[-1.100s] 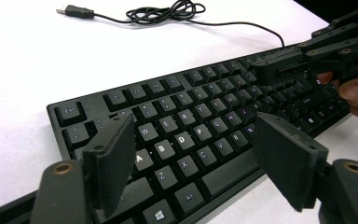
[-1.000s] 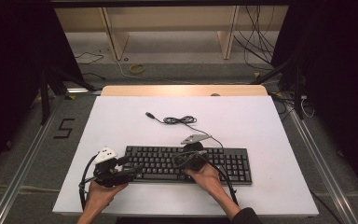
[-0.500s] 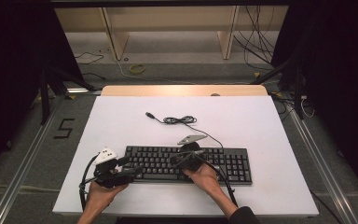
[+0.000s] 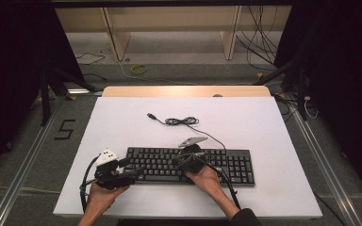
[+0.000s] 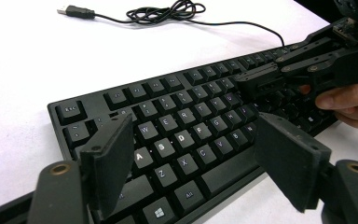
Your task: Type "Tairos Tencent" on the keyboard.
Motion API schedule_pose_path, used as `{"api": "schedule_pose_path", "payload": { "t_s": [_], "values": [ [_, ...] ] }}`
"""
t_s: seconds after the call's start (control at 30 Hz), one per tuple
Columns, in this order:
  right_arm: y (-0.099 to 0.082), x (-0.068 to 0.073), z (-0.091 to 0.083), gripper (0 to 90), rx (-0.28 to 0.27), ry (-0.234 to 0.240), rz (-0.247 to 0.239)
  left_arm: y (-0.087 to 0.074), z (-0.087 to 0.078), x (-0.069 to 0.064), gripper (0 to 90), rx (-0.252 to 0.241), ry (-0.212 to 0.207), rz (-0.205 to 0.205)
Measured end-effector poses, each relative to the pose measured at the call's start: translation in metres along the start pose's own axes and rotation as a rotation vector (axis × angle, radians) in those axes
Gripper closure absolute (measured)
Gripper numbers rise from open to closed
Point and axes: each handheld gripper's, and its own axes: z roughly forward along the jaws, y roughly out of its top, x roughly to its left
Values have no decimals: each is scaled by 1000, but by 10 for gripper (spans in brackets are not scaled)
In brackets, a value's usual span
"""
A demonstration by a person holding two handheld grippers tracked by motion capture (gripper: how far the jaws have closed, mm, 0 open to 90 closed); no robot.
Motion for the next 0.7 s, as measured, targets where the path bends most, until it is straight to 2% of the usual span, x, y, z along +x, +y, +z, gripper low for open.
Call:
{"api": "schedule_pose_path", "payload": {
  "t_s": [0.17,0.43,0.7],
  "values": [
    [0,0,0,900,0,-10,-11,0,0,1,279,-1,2,-6],
    [0,0,-1,900,-5,-8,11,-1,1,1,279,2,3,-3],
    [2,-1,-10,900,-52,12,21,-1,2,1,278,4,3,-2]
  ]
}}
